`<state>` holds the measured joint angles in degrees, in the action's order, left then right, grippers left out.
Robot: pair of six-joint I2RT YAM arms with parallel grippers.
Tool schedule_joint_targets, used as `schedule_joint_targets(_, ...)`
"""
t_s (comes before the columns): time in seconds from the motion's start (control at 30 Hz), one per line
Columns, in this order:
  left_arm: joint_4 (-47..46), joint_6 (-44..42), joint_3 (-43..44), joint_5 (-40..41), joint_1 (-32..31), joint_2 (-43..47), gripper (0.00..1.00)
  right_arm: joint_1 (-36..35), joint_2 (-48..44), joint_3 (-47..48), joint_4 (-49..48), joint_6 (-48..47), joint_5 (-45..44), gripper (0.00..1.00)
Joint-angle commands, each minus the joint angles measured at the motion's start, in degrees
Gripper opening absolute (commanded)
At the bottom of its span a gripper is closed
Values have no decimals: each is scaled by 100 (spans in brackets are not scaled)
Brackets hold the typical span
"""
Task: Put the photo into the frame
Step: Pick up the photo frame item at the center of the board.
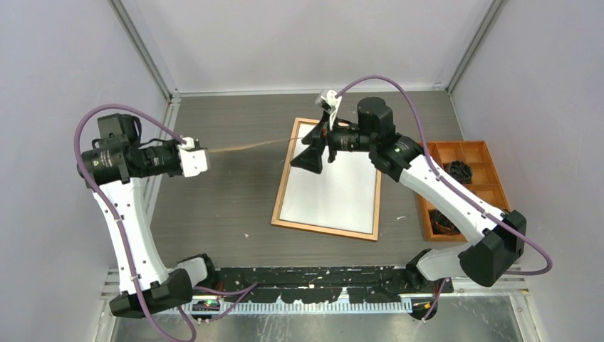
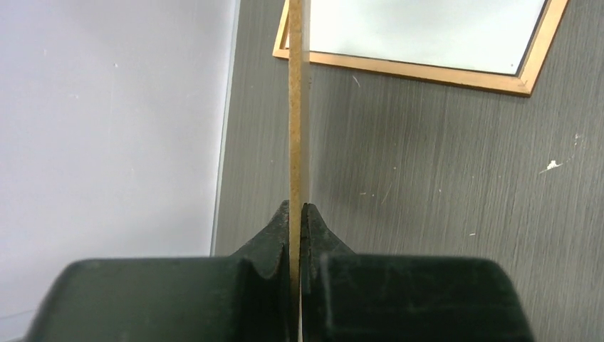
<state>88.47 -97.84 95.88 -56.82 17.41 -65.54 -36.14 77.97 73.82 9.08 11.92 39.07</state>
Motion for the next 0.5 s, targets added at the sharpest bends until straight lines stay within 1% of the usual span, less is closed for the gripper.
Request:
schedule_joint_targets(0.0,1323,-638,-74,-416,-107,227,0,-181,-212,228,389,-1944,377,100)
schedule_joint_targets(0.1,1322,-560,-139,-452,-201,310,0,-417,-67,460,860,-2549,254,100)
schedule_joint_targets(0.2,1326,-479,-102,-479,-251,327,0,-679,37,475,920,-2814,-25,100)
schedule_joint_targets(0.37,1322,-402,-87,-443,-366,368,0,-948,181,336,441,-3069,-827,100)
schedule_joint_targets(0.47,1322,-353,-102,-382,-447,413,0,-960,241,264,65,-3177,-1219,100)
